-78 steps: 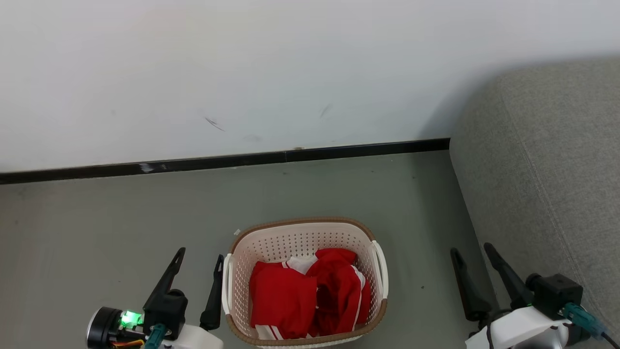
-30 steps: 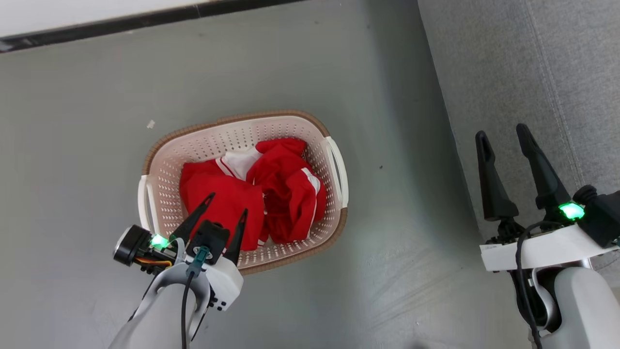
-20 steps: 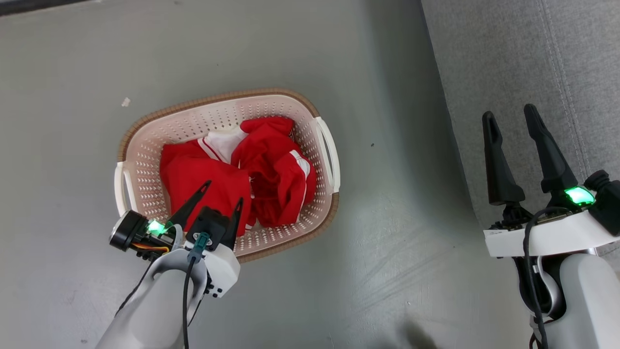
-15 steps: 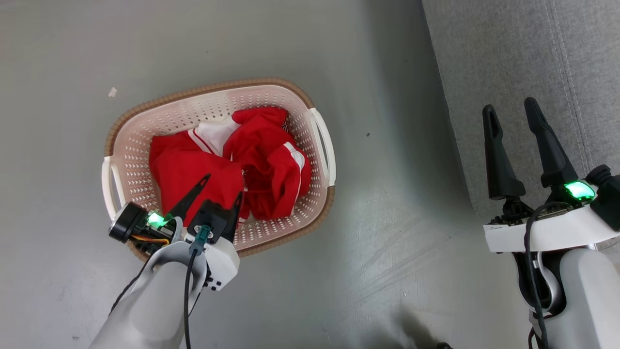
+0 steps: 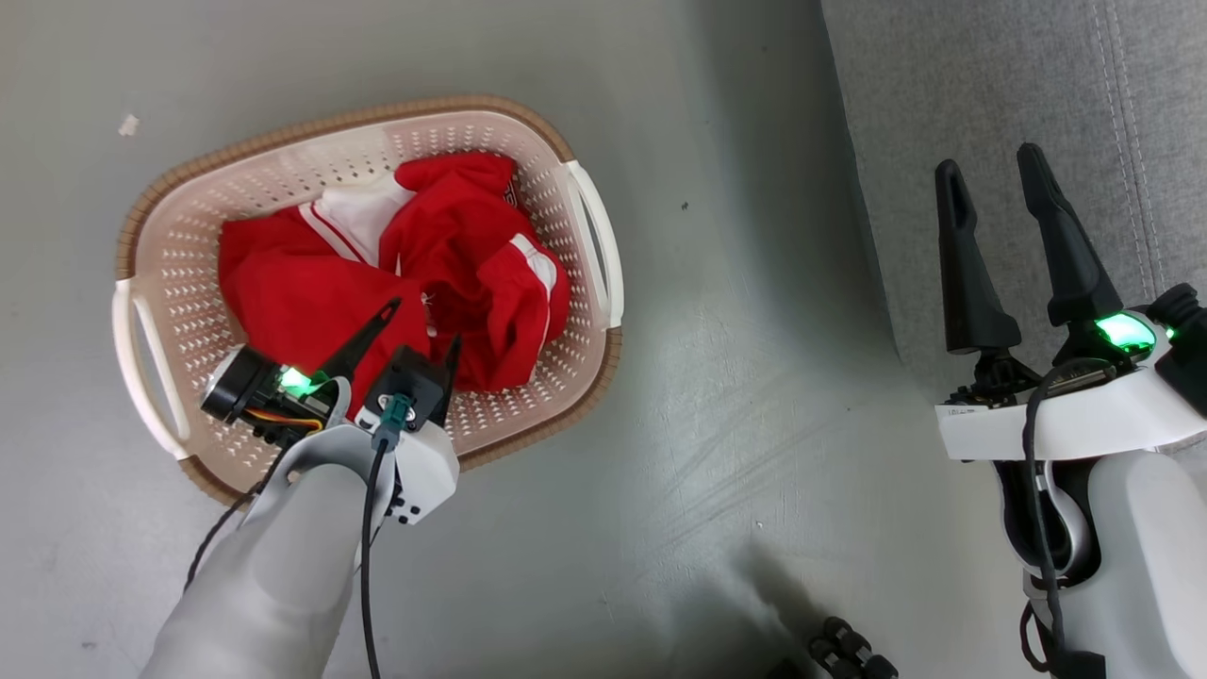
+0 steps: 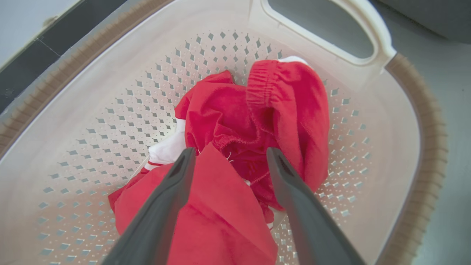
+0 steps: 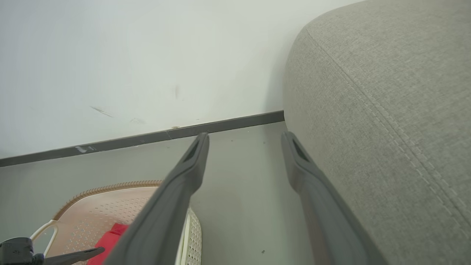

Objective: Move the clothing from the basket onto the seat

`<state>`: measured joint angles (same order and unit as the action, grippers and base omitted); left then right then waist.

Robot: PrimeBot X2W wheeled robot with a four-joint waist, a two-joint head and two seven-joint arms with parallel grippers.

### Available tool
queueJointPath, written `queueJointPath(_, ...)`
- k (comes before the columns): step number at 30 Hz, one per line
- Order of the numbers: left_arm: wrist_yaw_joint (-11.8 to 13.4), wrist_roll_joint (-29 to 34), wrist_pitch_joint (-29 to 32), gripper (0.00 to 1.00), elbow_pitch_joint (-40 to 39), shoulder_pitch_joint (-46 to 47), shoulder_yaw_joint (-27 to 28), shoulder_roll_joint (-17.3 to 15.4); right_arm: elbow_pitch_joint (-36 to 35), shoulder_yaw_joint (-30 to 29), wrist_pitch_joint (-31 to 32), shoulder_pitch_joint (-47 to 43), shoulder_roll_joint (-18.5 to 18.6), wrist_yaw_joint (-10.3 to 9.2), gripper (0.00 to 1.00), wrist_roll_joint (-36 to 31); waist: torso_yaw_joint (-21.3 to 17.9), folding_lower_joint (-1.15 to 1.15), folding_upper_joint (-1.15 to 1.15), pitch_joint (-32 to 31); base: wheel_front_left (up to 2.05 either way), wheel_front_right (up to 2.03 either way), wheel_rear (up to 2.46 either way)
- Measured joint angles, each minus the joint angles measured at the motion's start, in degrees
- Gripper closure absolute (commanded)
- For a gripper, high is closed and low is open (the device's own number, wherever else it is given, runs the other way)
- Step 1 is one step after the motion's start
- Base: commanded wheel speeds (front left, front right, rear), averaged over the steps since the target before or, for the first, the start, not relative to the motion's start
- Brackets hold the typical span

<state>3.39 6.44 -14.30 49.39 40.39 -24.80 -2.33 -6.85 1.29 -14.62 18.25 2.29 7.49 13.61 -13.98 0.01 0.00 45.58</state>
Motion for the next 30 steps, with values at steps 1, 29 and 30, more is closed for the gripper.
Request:
queueJointPath(1,0.0,0.0,0.0,0.00,0.2,0.3,0.0,0.0,0.0,0.1,0.0,0.0,0.0,0.00,0.00,0.0,-0.2,0.00,0.00,0.3,0.00,0.00,0.00)
queueJointPath(29,7.2,0.2,0.2,1.00,9.4,8.1,3.4,-1.3,0.2,0.6,0.0,4.7,0.0,0.00,0.00,0.6,-1.8,0.00,0.00,6.7,0.00,0.00,0.00)
queueJointPath(30,7.2,0.2,0.2,1.00,9.6,8.4,3.4,-1.3,0.2,0.6,0.0,4.8,0.0,0.00,0.00,0.6,-1.7,0.00,0.00,6.7,0.00,0.00,0.00)
